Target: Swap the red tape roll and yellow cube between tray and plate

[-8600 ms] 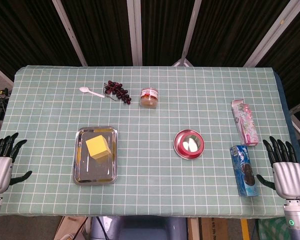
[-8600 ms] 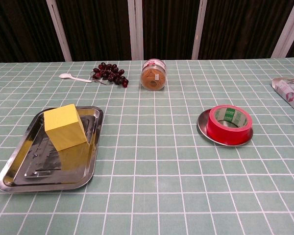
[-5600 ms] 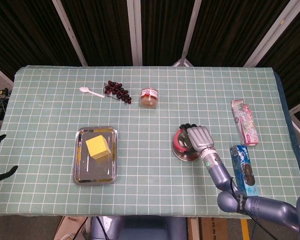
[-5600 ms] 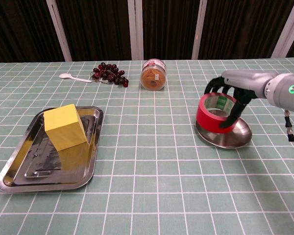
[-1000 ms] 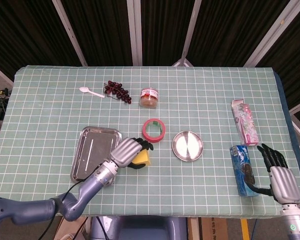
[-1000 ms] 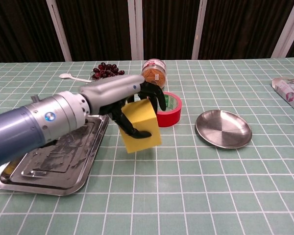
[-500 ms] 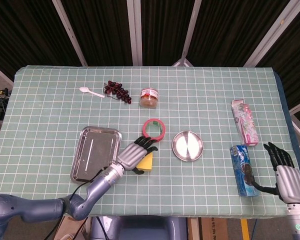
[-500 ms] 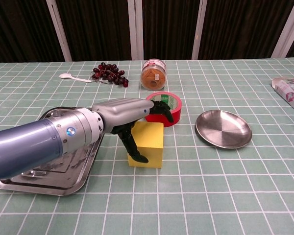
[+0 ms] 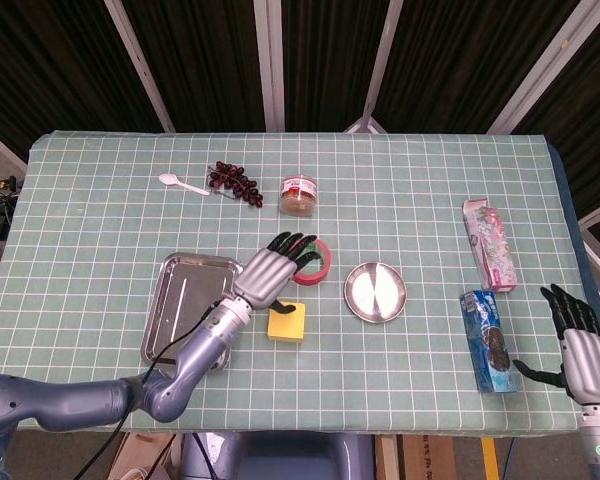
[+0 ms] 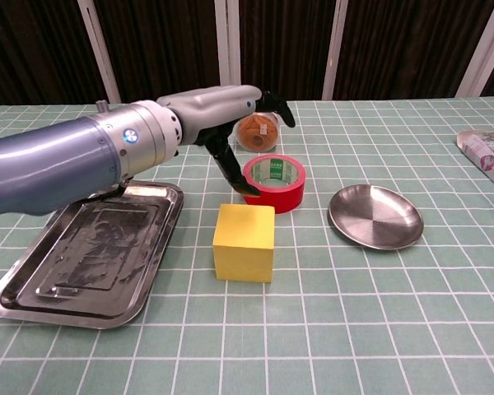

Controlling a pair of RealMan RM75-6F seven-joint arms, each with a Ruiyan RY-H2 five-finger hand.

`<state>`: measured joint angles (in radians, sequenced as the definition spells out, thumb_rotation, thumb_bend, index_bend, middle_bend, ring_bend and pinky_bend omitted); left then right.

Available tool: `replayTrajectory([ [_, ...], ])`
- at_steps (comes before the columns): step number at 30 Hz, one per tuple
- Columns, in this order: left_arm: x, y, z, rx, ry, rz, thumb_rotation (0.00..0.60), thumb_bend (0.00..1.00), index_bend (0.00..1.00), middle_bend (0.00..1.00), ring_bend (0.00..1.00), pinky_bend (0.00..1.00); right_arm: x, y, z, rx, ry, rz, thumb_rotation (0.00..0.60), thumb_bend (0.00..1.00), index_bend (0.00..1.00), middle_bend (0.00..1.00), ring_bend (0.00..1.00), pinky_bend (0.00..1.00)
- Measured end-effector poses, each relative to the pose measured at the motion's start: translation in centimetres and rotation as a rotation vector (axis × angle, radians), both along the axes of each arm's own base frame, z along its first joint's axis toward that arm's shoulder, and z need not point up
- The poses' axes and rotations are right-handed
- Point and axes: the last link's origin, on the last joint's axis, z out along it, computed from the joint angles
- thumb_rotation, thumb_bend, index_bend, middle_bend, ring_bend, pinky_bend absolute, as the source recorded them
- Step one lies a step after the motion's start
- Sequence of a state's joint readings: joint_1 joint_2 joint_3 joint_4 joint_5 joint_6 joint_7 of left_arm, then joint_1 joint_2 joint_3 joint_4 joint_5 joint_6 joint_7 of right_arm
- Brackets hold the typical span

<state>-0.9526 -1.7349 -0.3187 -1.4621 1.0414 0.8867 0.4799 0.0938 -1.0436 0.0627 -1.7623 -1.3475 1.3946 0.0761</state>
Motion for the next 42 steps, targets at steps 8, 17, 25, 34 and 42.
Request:
replayTrajectory([
  [8,0.5,3.6,-2.0,-0.006,0.042,0.034,0.6,0.0,0.18,0.0,0.0,0.0,-0.5,-0.4,0.0,-0.013,0.026,-0.021,0.6,0.0,0.02,0.0,0.0,0.0],
  [17,0.0,5.9,-5.3,-0.034,0.069,0.08,0.6,0.0,0.18,0.0,0.0,0.0,-1.0,-0.4,-0.1,-0.006,0.043,-0.054,0.6,0.0,0.02,0.0,0.0,0.0],
  [25,-0.1,6.0,-8.0,-0.089,0.052,0.112,0.6,0.0,0.18,0.0,0.0,0.0,-1.1,-0.4,0.1,-0.021,0.05,-0.054,0.6,0.0,0.02,0.0,0.0,0.0],
  [34,0.1,5.6,-9.5,-0.1,0.033,0.081,0.6,0.0,0.18,0.0,0.0,0.05,-1.1,-0.5,0.1,-0.016,0.034,-0.055,0.6,0.0,0.03,0.0,0.0,0.0],
  [42,0.1,5.5,-10.0,-0.081,0.023,0.064,0.6,0.0,0.18,0.0,0.0,0.12,-1.1,-0.6,0.1,-0.022,0.017,-0.053,0.6,0.0,0.05,0.0,0.0,0.0],
])
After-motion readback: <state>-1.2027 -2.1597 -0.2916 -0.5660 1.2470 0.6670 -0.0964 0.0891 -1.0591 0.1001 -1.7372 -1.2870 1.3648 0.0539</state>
